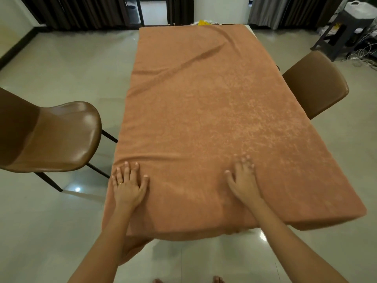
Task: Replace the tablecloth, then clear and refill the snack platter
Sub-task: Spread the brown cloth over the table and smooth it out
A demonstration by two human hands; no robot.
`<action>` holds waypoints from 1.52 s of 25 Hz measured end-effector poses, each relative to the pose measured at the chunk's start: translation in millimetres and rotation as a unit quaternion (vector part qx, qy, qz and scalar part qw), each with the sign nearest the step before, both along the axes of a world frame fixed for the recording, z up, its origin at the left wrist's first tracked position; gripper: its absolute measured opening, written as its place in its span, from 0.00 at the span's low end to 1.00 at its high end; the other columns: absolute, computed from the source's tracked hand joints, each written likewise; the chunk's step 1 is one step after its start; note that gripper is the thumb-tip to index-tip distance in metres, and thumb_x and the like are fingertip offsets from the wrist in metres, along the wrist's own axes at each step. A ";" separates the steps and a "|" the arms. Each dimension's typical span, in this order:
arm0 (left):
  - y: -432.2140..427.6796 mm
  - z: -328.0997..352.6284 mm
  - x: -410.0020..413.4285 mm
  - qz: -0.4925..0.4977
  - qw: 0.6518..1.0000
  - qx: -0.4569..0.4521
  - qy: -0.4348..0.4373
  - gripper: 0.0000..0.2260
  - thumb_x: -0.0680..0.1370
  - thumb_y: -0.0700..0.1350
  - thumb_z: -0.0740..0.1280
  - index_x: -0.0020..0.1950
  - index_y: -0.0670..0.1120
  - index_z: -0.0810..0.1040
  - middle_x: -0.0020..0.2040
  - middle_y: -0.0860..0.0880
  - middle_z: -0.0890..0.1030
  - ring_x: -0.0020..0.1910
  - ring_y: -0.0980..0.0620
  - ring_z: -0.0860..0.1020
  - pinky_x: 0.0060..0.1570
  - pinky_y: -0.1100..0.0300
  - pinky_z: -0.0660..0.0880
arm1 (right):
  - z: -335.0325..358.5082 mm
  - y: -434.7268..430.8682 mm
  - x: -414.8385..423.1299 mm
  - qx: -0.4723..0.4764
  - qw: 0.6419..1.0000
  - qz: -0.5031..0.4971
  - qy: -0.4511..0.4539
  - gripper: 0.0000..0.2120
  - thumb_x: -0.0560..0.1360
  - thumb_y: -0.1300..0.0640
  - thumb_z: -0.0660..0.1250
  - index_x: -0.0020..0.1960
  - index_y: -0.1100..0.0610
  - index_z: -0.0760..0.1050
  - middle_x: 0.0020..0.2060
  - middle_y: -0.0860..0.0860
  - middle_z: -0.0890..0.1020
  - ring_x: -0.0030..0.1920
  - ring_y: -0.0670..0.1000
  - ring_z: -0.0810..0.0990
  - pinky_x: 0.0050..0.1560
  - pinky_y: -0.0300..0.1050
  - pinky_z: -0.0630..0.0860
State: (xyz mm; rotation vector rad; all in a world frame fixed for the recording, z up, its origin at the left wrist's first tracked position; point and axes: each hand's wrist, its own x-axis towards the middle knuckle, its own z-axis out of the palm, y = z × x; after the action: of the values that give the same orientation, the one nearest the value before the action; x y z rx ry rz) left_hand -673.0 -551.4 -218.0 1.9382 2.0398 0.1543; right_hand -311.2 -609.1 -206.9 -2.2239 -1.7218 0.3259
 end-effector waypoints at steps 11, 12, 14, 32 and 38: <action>92.5 6.4 -28.1 -0.125 0.990 0.033 0.056 0.52 0.62 0.80 0.54 0.78 0.56 0.44 0.79 0.48 0.47 0.76 0.43 0.54 0.70 0.43 0.50 | -9.1 104.5 -123.6 0.054 0.992 -0.091 -0.067 0.30 0.72 0.52 0.52 0.69 0.67 0.66 0.71 0.67 0.65 0.74 0.65 0.58 0.74 0.61 0.52; 100.1 4.9 -30.9 -0.146 0.987 0.026 0.059 0.53 0.61 0.81 0.52 0.79 0.55 0.42 0.79 0.50 0.46 0.77 0.45 0.52 0.71 0.44 0.46 | -7.3 114.8 -154.5 0.067 0.997 -0.040 -0.023 0.30 0.74 0.50 0.51 0.71 0.65 0.65 0.73 0.64 0.62 0.75 0.62 0.56 0.74 0.58 0.51; 110.1 1.0 -38.6 -0.183 0.981 0.035 0.044 0.51 0.63 0.81 0.45 0.79 0.53 0.45 0.79 0.51 0.46 0.78 0.48 0.45 0.73 0.48 0.36 | -12.2 127.7 -210.5 0.051 0.996 0.067 0.023 0.30 0.76 0.46 0.50 0.76 0.58 0.59 0.76 0.56 0.56 0.77 0.56 0.51 0.76 0.54 0.46; 257.1 23.1 -57.5 -0.264 0.964 0.032 0.013 0.34 0.75 0.63 0.39 0.71 0.47 0.66 0.68 0.47 0.68 0.68 0.45 0.67 0.73 0.50 0.54 | -15.1 152.8 -242.7 0.022 0.996 0.032 -0.079 0.26 0.73 0.42 0.59 0.69 0.48 0.69 0.70 0.47 0.70 0.71 0.50 0.65 0.69 0.52 0.59; 340.7 21.6 -79.8 -0.417 0.908 -0.031 0.022 0.33 0.75 0.58 0.40 0.71 0.40 0.64 0.78 0.44 0.56 0.77 0.45 0.53 0.75 0.49 0.40 | -4.2 282.7 -310.0 0.064 0.996 -0.054 -0.001 0.23 0.75 0.53 0.53 0.67 0.58 0.70 0.66 0.56 0.72 0.68 0.57 0.68 0.68 0.52 0.64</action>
State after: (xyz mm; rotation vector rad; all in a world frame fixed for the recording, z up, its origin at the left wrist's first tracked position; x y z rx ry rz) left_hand -752.9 -210.7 -196.4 2.5812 1.0520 -0.1563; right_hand -621.2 -326.4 -211.0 -2.2146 -1.5696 0.1820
